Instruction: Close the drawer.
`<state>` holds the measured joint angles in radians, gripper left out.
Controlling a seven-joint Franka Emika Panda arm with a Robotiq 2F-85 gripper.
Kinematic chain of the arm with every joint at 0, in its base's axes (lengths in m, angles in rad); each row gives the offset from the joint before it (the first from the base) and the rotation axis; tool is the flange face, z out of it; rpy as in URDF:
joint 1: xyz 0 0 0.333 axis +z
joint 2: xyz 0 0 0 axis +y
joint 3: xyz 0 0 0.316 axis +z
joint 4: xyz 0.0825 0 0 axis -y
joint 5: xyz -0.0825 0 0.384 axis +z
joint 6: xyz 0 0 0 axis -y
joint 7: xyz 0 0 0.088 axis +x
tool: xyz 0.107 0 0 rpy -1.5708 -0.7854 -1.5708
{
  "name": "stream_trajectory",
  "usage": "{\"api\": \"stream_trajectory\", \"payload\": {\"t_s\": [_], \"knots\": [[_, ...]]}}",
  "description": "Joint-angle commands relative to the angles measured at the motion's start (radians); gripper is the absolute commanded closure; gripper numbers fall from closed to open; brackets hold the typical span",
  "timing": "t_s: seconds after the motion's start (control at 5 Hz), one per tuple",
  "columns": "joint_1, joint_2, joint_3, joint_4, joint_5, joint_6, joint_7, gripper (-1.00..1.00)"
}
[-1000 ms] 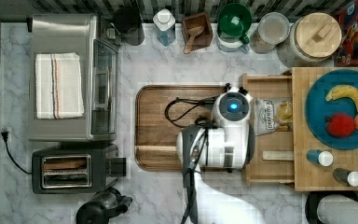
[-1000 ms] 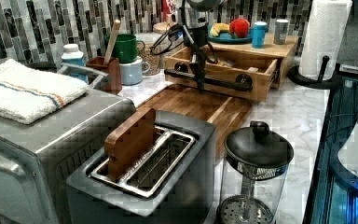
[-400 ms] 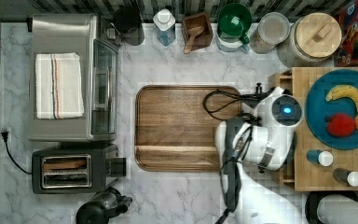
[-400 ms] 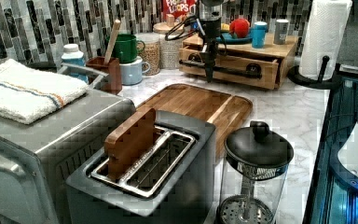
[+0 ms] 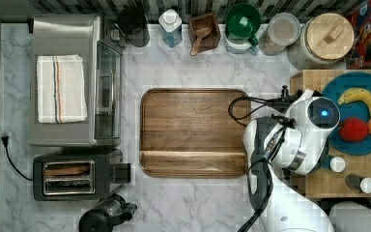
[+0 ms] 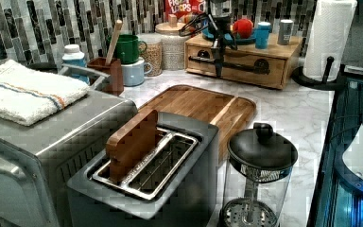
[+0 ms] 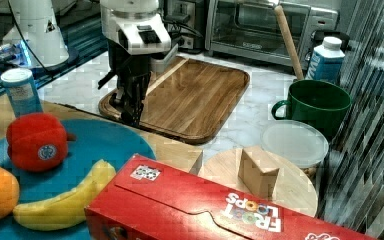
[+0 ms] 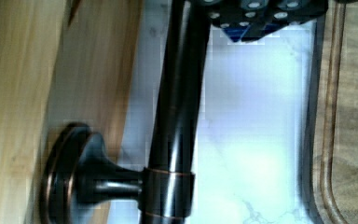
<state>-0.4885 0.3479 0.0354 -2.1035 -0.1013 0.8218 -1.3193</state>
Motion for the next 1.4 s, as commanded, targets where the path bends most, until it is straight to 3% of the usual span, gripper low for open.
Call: {"api": "stream_trajectory", "payload": {"t_s": [0.2,1.4], "knots": [[-0.103,0.025,-0.101,0.242,-0.038,-0.064,-0.078,1.00],[-0.103,0.025,-0.100,0.242,-0.039,-0.064,-0.077,1.00]]}}
